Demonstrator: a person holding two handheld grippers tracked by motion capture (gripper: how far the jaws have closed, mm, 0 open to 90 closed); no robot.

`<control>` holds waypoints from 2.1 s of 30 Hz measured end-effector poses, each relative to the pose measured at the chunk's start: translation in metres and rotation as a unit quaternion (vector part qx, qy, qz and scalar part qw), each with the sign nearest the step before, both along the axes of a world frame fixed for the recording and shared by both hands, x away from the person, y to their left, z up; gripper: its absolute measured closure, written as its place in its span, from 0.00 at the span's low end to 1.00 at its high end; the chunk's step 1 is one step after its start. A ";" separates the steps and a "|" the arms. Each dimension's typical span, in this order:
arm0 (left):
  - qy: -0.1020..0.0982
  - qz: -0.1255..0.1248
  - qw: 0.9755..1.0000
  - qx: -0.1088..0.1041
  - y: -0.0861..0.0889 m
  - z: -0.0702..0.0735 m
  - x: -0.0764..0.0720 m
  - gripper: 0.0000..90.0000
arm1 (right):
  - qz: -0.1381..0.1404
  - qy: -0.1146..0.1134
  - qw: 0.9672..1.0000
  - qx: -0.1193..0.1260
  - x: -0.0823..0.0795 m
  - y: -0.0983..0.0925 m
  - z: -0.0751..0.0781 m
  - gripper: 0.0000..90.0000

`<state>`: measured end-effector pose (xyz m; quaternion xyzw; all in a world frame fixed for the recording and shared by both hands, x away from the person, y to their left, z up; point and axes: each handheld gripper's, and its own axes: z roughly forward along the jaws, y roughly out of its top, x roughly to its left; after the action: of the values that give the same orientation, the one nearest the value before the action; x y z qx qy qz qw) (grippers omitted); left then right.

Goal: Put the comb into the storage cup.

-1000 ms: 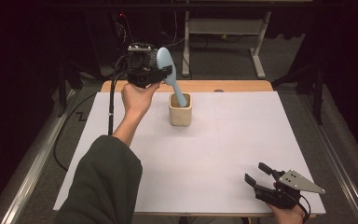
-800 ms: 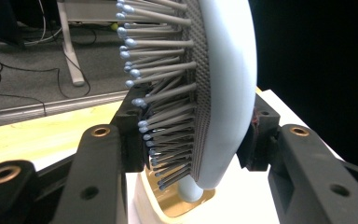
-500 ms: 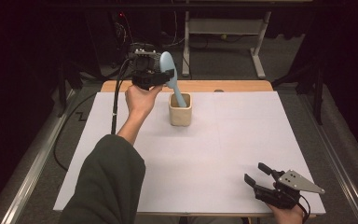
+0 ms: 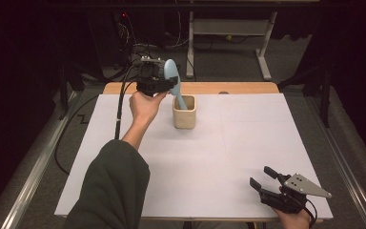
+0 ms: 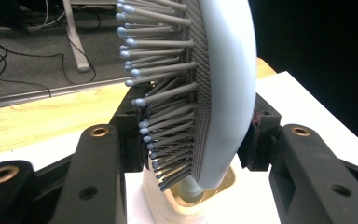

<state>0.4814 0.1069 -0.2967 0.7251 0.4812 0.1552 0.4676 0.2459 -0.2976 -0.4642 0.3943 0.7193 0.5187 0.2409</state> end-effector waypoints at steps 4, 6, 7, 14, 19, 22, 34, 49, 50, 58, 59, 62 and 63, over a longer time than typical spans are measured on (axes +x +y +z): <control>0.005 -0.001 1.000 0.007 -0.003 -0.005 0.001 0.59 | -0.001 -0.002 1.000 0.001 0.000 0.000 0.000 0.35; 0.005 -0.002 1.000 0.008 -0.004 -0.007 0.001 0.59 | 0.000 -0.004 1.000 0.000 0.000 0.000 0.000 0.35; 0.005 -0.002 1.000 0.006 -0.004 -0.008 0.001 0.59 | 0.000 -0.003 1.000 0.001 0.000 0.000 0.000 0.35; 0.008 -0.007 1.000 0.007 -0.007 -0.014 0.002 0.59 | -0.001 -0.005 1.000 0.001 -0.001 -0.001 0.000 0.35; 0.012 -0.012 1.000 0.010 -0.009 -0.018 0.002 0.58 | 0.000 -0.003 1.000 0.001 -0.001 0.000 0.000 0.35; 0.012 -0.014 1.000 0.009 -0.011 -0.018 0.002 0.58 | 0.000 -0.003 1.000 0.001 0.000 0.000 0.000 0.35; 0.017 -0.020 1.000 0.016 -0.018 -0.023 0.003 0.58 | 0.002 -0.003 1.000 0.002 -0.001 0.000 0.000 0.35; 0.024 -0.018 0.999 0.016 -0.020 -0.033 0.006 0.58 | 0.002 -0.003 1.000 0.002 -0.001 0.000 0.000 0.35; 0.025 -0.017 0.999 0.016 -0.020 -0.034 0.006 0.58 | 0.002 -0.004 1.000 0.002 -0.001 0.000 0.000 0.36; 0.028 -0.014 0.999 0.015 -0.016 -0.038 0.008 0.58 | 0.004 -0.006 1.000 0.001 -0.001 0.001 0.000 0.36; 0.028 -0.014 0.999 0.013 -0.016 -0.039 0.008 0.58 | 0.004 -0.006 1.000 0.001 -0.001 0.001 0.000 0.36; 0.027 -0.014 0.999 0.010 -0.016 -0.040 0.008 0.58 | 0.005 -0.004 1.000 0.000 -0.001 0.001 0.000 0.36; 0.027 -0.014 0.999 0.010 -0.016 -0.040 0.008 0.58 | 0.005 -0.004 1.000 0.000 -0.001 0.001 0.000 0.36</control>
<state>0.4894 0.0907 -0.3372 0.7404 0.4815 0.1338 0.4494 0.2451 -0.2969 -0.4640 0.3888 0.7201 0.5215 0.2413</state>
